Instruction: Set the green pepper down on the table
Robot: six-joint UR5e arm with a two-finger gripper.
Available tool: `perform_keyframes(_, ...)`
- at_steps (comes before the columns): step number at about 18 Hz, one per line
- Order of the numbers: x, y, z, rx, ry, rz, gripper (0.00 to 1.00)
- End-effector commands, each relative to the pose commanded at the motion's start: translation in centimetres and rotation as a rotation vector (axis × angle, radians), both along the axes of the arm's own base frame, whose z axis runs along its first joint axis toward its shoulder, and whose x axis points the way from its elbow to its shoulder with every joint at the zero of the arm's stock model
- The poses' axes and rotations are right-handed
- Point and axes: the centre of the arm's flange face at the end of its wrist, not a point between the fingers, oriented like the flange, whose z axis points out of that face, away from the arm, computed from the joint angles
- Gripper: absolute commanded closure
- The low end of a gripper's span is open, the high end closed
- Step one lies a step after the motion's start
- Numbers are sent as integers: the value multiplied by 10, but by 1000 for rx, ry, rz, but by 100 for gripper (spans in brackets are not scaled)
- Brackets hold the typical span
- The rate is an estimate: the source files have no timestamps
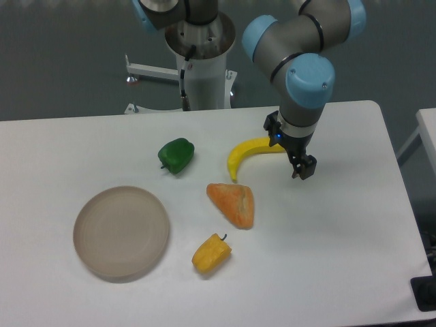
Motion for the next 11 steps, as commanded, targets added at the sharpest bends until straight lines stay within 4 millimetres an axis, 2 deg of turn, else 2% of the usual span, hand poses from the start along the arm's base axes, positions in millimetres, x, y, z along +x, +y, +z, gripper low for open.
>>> perform_keyframes(3,-2,4,-8,0,-11,-3,0)
perform_keyframes(11,-5,9,-6,44,-15,2,0)
